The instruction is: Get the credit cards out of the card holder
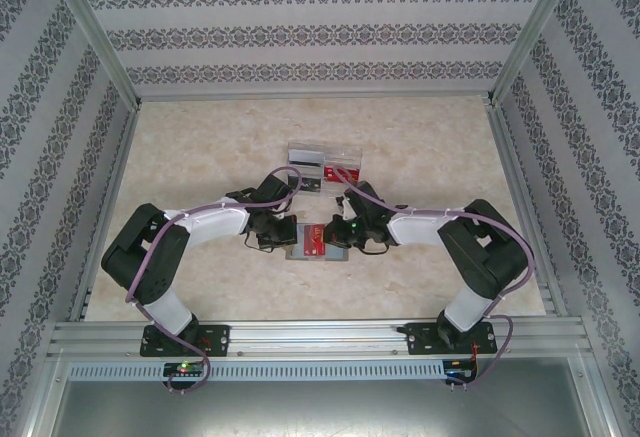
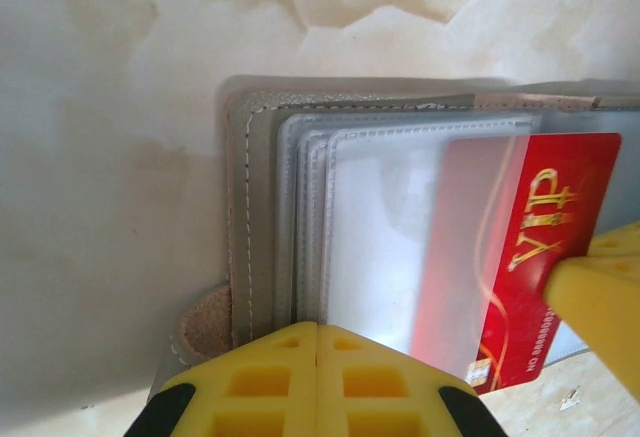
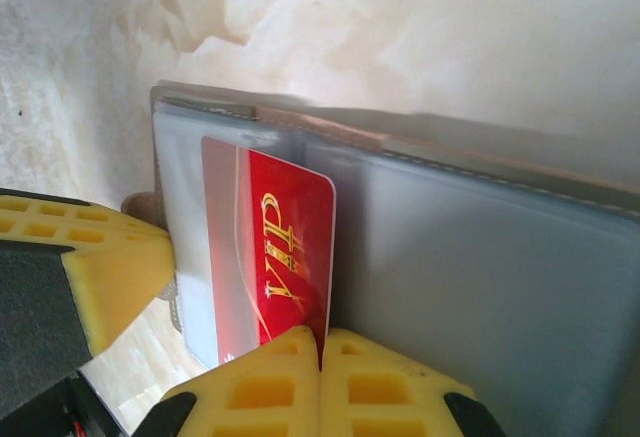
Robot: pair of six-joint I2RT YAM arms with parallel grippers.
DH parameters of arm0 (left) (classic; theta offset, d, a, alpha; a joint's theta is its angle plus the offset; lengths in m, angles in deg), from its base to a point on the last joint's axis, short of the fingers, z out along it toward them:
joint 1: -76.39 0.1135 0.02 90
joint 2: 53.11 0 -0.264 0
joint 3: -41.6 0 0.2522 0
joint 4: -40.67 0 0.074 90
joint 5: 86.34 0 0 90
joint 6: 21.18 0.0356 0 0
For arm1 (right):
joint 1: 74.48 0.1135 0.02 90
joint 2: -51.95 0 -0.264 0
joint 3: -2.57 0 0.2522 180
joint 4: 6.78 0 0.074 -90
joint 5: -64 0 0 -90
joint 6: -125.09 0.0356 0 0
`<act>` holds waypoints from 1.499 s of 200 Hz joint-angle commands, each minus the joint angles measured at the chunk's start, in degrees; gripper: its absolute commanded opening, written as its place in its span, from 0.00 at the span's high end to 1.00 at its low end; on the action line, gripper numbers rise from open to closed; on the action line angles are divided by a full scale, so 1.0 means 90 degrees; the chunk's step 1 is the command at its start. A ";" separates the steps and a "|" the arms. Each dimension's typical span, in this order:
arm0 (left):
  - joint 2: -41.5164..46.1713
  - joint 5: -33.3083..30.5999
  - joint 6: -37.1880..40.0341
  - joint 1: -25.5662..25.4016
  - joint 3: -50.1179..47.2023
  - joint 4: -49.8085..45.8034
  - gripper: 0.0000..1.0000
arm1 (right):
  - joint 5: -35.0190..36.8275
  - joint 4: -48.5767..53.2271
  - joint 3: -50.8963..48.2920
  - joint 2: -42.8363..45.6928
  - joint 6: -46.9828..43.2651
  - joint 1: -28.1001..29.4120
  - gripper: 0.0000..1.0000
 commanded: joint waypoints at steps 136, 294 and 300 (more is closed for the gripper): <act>0.0636 -0.0422 0.0161 -0.0093 0.0629 -0.0819 0.88 | 0.1302 0.3185 0.1069 0.2071 -0.2578 -0.0649 1.00; 0.2493 -0.1621 0.0557 0.1146 0.0759 -0.1729 0.00 | 0.4777 0.4843 0.4678 -0.0364 -0.9058 0.0267 1.00; 0.2525 -0.1629 0.0569 0.1192 0.0752 -0.1739 0.00 | 0.4855 0.4835 0.4742 -0.0453 -0.9219 0.0297 1.00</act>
